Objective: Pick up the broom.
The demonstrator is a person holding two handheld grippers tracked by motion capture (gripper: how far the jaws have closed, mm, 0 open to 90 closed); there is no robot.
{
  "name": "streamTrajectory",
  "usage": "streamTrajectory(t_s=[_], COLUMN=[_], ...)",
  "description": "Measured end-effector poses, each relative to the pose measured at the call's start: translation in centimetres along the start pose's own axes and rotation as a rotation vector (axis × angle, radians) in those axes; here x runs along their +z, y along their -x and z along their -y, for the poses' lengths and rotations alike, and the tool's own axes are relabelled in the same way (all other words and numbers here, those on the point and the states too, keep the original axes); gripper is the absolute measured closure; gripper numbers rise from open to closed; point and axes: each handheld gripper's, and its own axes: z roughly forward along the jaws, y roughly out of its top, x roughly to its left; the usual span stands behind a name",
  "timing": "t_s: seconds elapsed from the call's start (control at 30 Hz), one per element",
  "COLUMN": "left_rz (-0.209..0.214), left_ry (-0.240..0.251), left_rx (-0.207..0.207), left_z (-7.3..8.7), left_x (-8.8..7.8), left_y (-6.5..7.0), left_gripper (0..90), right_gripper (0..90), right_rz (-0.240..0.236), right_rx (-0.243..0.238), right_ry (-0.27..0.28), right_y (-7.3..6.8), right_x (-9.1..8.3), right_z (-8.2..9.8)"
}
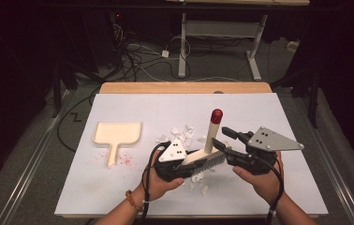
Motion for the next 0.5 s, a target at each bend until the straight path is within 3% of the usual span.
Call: streamTrajectory(t_s=[0.17, 0.3, 0.37, 0.43, 0.47, 0.5], left_rz=[0.034, 0.116, 0.122, 0.153, 0.175, 0.181], left_ry=[-0.025, -0.057, -0.067, -0.070, -0.069, -0.079], left_rx=[0.046, 0.075, 0.090, 0.103, 0.106, 0.112], left_z=[0.4, 1.2, 1.4, 1.8, 2.1, 2.3], left_x=[-1.5, -2.4, -2.5, -2.7, -2.9, -3.0], left_y=[0.3, 0.7, 0.8, 1.0, 1.1, 1.2], left_gripper=[64.6, 64.6, 64.6, 64.5, 64.5, 64.5], right_gripper=[48.9, 46.2, 44.1, 40.6, 40.1, 40.1], right_rz=[-0.086, -0.209, -0.277, -0.305, -0.345, -0.345], right_rx=[-0.079, -0.109, -0.129, -0.125, -0.111, -0.111], right_ry=[-0.030, -0.143, -0.219, -0.298, -0.320, -0.320], right_y=[0.5, 0.8, 0.5, 0.3, 0.2, 0.2], right_x=[-1.2, -0.6, 0.0, 0.8, 1.1, 1.1], right_z=[1.2, 3.0, 3.9, 4.5, 4.7, 4.7])
